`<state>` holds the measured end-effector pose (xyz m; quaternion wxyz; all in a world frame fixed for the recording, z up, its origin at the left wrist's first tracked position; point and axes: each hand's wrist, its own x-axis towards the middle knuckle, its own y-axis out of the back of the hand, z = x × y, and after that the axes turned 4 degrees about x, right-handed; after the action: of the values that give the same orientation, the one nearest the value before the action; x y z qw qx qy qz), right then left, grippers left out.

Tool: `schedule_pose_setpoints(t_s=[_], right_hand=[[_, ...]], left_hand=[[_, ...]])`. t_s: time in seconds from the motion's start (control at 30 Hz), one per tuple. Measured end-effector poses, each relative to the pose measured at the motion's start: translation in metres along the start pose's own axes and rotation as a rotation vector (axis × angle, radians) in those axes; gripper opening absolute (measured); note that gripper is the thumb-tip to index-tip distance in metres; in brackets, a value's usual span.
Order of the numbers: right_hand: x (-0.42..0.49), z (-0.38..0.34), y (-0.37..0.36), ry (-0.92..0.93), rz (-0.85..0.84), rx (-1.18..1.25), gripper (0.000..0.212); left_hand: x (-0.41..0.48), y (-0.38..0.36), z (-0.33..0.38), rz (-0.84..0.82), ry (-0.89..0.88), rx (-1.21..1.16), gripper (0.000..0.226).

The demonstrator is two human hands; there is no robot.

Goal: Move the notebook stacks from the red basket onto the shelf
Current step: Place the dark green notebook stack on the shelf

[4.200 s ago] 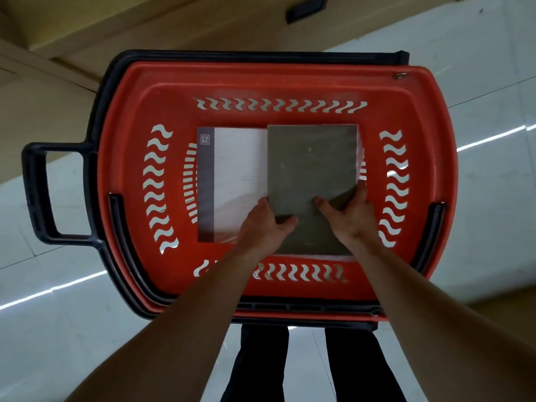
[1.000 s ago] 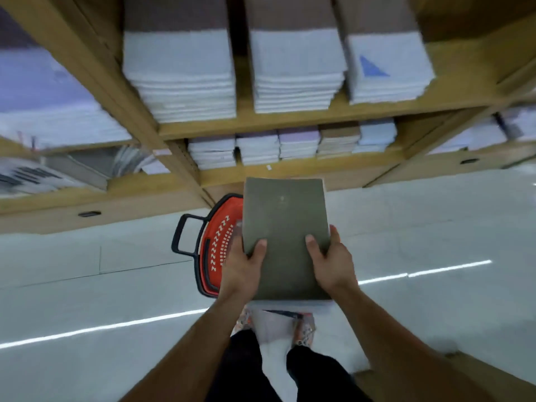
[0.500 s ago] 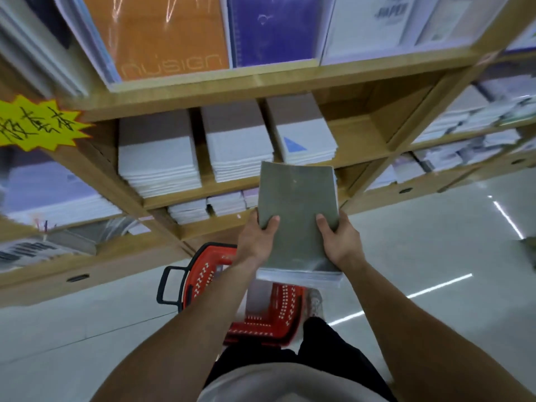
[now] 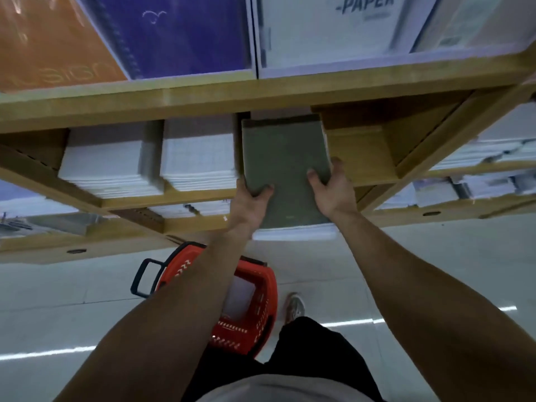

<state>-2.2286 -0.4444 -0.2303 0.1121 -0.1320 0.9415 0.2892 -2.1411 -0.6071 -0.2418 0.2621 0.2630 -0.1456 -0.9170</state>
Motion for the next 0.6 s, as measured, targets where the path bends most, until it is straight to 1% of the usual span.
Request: schedule_pose_setpoints(t_s=[0.13,0.27,0.33,0.47,0.53,0.6], right_hand=[[0.044,0.0,-0.005,0.009,-0.048,0.075,0.053],[0.07,0.01,-0.016,-0.041,-0.096,0.061,0.052],[0.073,0.018,-0.019,-0.066,-0.107,0.059,0.052],[0.068,0.027,-0.018,-0.117,-0.092,0.174,0.058],[0.059,0.037,-0.018,-0.147,-0.071,0.188,0.066],[0.045,0.045,-0.02,-0.173,-0.066,0.194,0.064]], left_hand=[[0.035,-0.011,0.006,0.044,0.0,-0.018,0.063],[0.055,-0.018,0.004,0.022,0.017,-0.021,0.06],[0.056,-0.019,0.0,0.019,0.014,-0.01,0.06],[0.057,-0.019,-0.005,0.038,0.047,-0.025,0.059],[0.051,-0.021,-0.005,0.057,0.093,-0.03,0.055],[0.041,-0.024,-0.009,0.086,0.112,0.0,0.05]])
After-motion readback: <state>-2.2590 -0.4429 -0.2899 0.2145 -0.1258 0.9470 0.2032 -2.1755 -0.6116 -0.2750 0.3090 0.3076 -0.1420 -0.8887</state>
